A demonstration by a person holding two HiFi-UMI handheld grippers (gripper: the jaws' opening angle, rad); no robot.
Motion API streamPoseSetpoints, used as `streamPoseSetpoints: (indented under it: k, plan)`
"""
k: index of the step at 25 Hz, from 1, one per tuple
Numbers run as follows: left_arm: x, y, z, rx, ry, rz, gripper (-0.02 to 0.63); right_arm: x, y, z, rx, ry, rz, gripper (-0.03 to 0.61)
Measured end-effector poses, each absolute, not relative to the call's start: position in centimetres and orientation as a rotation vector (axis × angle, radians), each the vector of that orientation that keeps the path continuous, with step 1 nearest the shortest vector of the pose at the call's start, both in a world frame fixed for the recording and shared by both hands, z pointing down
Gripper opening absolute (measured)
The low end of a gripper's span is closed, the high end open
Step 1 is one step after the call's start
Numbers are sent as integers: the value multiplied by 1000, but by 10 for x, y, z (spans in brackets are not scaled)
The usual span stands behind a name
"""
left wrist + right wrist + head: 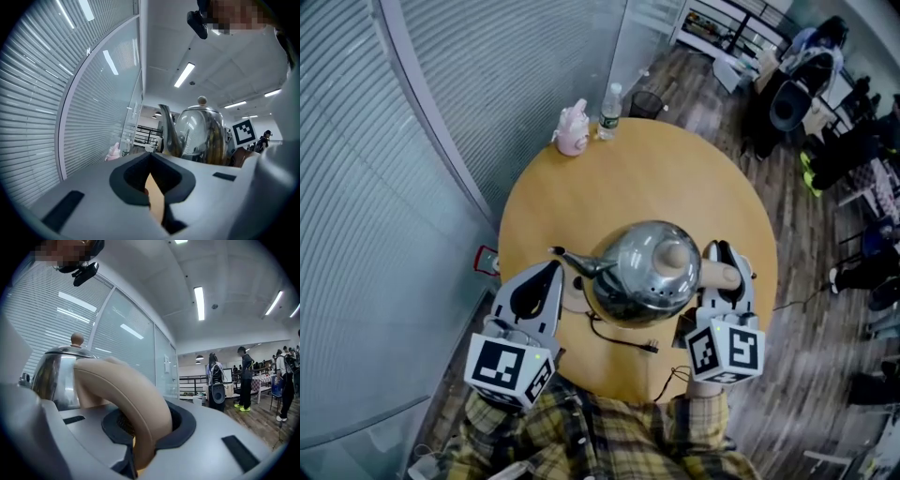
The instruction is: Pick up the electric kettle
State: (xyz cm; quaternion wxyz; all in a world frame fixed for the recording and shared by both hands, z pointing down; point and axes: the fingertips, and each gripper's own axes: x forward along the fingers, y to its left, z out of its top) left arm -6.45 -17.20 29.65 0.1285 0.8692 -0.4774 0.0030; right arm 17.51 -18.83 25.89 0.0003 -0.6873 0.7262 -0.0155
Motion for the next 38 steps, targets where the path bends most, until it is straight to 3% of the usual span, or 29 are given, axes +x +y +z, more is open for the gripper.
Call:
streamPoseSetpoints:
  k: [12,38]
  plan:
    - [-19,-128,239,2634,-1303,25,2,226,-75,212,-2185,2252,-104,71]
    - [5,-131,260,2661,-1216,48,2,246,-64,241,-2265,2185,-144,69]
